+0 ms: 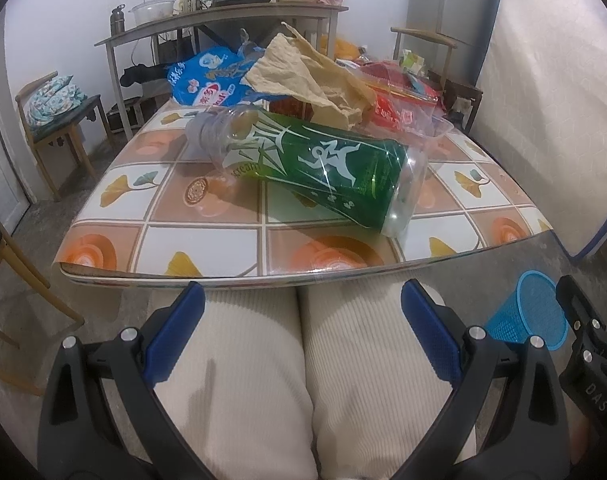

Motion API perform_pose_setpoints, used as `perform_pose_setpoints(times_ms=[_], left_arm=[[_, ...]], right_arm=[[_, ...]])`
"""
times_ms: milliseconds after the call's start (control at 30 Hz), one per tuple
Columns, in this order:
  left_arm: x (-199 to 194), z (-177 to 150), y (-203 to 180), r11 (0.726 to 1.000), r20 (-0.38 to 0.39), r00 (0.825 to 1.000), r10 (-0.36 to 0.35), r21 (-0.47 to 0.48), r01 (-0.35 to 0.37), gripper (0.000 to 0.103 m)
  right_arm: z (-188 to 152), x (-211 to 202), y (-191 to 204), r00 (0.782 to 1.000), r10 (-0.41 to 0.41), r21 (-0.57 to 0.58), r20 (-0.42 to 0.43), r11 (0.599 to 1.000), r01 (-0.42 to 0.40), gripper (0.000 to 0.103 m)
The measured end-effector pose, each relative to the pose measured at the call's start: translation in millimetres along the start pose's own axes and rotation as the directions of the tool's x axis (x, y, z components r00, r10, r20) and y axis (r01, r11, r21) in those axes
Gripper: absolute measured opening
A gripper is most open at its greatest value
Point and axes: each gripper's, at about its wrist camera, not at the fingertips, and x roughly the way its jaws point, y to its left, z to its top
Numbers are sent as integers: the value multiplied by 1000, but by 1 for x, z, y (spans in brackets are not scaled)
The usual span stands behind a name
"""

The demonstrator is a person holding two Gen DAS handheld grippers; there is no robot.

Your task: Collect trash

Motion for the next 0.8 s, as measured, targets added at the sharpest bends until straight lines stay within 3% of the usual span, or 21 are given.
perform_pose_setpoints(times_ms=[800], left_arm=[[-5,-2,-1,1000,33,999,10,4,-10,95]], right_arm=[[-1,-2,2,1000,4,-1,8,1000,-4,98]])
